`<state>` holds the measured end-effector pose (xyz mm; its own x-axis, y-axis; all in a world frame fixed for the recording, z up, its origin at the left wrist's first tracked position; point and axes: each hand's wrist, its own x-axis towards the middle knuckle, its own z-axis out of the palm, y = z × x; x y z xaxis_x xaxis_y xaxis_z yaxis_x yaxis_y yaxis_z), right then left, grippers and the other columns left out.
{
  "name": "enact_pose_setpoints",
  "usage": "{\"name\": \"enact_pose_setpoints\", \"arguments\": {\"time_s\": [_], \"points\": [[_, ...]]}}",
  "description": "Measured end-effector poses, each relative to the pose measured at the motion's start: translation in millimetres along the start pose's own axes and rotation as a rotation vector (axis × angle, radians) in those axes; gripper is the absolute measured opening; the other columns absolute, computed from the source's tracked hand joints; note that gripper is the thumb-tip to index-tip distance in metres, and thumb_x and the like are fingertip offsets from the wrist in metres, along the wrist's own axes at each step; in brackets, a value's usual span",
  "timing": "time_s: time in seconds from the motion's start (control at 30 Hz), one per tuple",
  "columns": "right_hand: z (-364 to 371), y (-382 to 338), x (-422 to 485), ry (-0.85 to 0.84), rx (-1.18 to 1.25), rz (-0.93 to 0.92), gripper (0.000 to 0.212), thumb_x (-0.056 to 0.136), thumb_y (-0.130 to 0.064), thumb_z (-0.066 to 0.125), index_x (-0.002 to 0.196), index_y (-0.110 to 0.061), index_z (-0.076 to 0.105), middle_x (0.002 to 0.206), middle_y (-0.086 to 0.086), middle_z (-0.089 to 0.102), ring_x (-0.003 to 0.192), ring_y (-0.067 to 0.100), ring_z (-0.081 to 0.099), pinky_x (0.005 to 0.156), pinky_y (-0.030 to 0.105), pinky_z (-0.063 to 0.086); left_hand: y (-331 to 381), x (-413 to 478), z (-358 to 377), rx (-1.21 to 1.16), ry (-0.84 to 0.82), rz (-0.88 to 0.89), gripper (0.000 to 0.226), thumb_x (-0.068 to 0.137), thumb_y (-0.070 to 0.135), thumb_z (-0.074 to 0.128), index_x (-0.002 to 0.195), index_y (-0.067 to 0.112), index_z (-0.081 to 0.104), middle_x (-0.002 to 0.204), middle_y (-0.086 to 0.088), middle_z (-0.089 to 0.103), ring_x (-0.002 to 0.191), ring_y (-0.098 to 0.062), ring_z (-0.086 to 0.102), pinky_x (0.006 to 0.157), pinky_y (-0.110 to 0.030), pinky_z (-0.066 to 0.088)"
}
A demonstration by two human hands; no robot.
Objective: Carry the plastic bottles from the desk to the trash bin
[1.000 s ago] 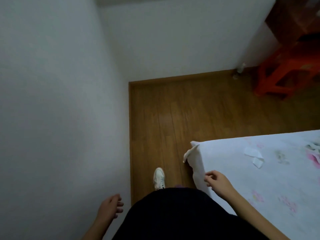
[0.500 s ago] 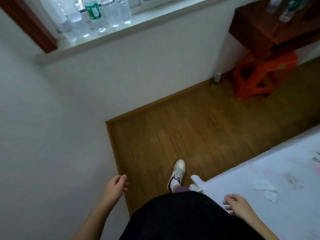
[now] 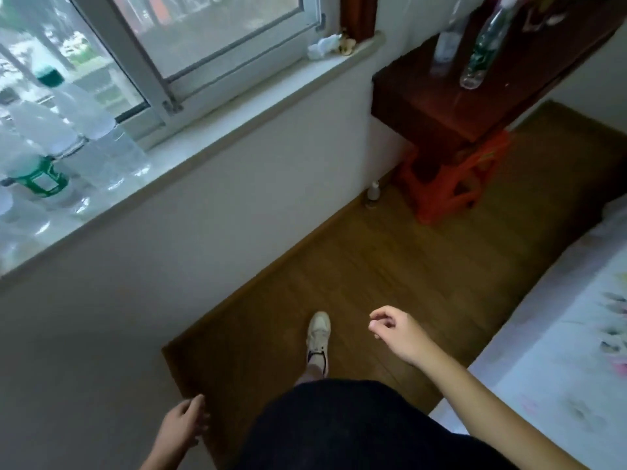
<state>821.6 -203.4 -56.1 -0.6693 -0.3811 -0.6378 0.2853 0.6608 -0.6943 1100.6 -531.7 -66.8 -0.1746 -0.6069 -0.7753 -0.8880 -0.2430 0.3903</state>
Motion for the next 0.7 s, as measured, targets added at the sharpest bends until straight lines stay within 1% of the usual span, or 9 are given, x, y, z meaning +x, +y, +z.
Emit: {"name": "enact_pose_setpoints", "arguments": {"time_s": [0.07,0.1,0.2,0.27,0.37,0.5,0.57,0.63,0.7], "points": [[-20.4,1.3,19.4,0.068,0.051,0.059,0.017,0.093,-0.031,0.061,0.107,-0.022,0.065,0.096,0.003,0.071,0.090,0.020,0.069,0.081,0.035,0.055,48.8,39.2,16.3,0.038,-0.033,0.032,0.035,0.096,0.030,0.061,0.095,-0.004,0.069,0.081,-0.022,0.070,0.062,-0.029,0.060,0.053,-0.036,0.050],[-30.6,5.5,26.5,0.103,0.086,0.099,0.016,0.093,-0.030,0.061,0.107,-0.021,0.065,0.095,0.005,0.071,0.089,0.020,0.068,0.078,0.033,0.054,71.2,63.5,26.8,0.069,-0.037,0.061,0.038,0.089,0.035,0.067,0.093,-0.003,0.071,0.078,-0.021,0.073,0.063,-0.031,0.063,0.060,-0.044,0.055],[-61.6,23.3,34.7,0.217,0.203,0.253,0.015,0.095,-0.030,0.059,0.107,-0.021,0.063,0.095,0.002,0.071,0.088,0.016,0.067,0.074,0.027,0.051,156.0,107.1,71.6,0.195,-0.166,0.166,0.039,0.083,0.042,0.067,0.091,0.006,0.075,0.080,-0.019,0.075,0.071,-0.033,0.069,0.074,-0.057,0.056],[-79.0,41.8,29.4,0.317,0.266,0.367,0.011,0.094,-0.031,0.059,0.103,-0.025,0.064,0.095,0.000,0.072,0.088,0.015,0.068,0.082,0.032,0.053,241.0,76.9,113.2,0.253,-0.274,0.227,0.032,0.090,0.036,0.062,0.098,0.006,0.071,0.088,-0.015,0.073,0.082,-0.034,0.069,0.072,-0.048,0.059],[-99.1,75.1,16.0,0.442,0.390,0.495,0.003,0.094,-0.025,0.061,0.093,-0.024,0.064,0.097,0.004,0.072,0.084,0.017,0.069,0.087,0.037,0.055,339.3,77.1,182.9,0.446,-0.386,0.323,0.042,0.088,0.038,0.065,0.106,0.001,0.067,0.081,-0.011,0.071,0.072,-0.031,0.065,0.067,-0.036,0.048],[-122.2,103.2,-4.8,0.612,0.530,0.629,0.007,0.095,-0.016,0.060,0.091,-0.014,0.066,0.087,0.004,0.067,0.076,0.011,0.063,0.066,0.021,0.047,440.6,65.3,286.9,0.686,-0.475,0.516,0.034,0.097,0.040,0.056,0.108,0.009,0.067,0.090,-0.011,0.075,0.073,-0.026,0.070,0.055,-0.030,0.048],[-131.5,124.0,-10.5,0.646,0.600,0.685,0.019,0.093,-0.019,0.060,0.083,-0.005,0.066,0.079,0.015,0.066,0.073,0.023,0.064,0.065,0.035,0.050,480.9,36.3,337.1,0.761,-0.526,0.612,0.026,0.100,0.036,0.053,0.105,0.014,0.066,0.093,-0.009,0.074,0.076,-0.025,0.070,0.057,-0.030,0.049],[-144.3,146.4,-9.9,0.648,0.654,0.725,0.029,0.090,-0.024,0.059,0.082,0.003,0.063,0.086,0.028,0.065,0.074,0.034,0.064,0.071,0.048,0.053,509.2,20.4,383.4,0.818,-0.563,0.672,0.025,0.101,0.036,0.051,0.104,0.016,0.065,0.094,-0.008,0.074,0.077,-0.026,0.071,0.058,-0.030,0.049],[-170.8,159.3,-4.2,0.667,0.725,0.740,0.026,0.094,-0.016,0.058,0.091,0.008,0.065,0.090,0.028,0.069,0.077,0.036,0.067,0.070,0.045,0.053,529.1,11.1,423.0,0.858,-0.568,0.696,0.025,0.101,0.035,0.050,0.103,0.016,0.065,0.093,-0.009,0.074,0.079,-0.028,0.071,0.059,-0.031,0.048]]}}
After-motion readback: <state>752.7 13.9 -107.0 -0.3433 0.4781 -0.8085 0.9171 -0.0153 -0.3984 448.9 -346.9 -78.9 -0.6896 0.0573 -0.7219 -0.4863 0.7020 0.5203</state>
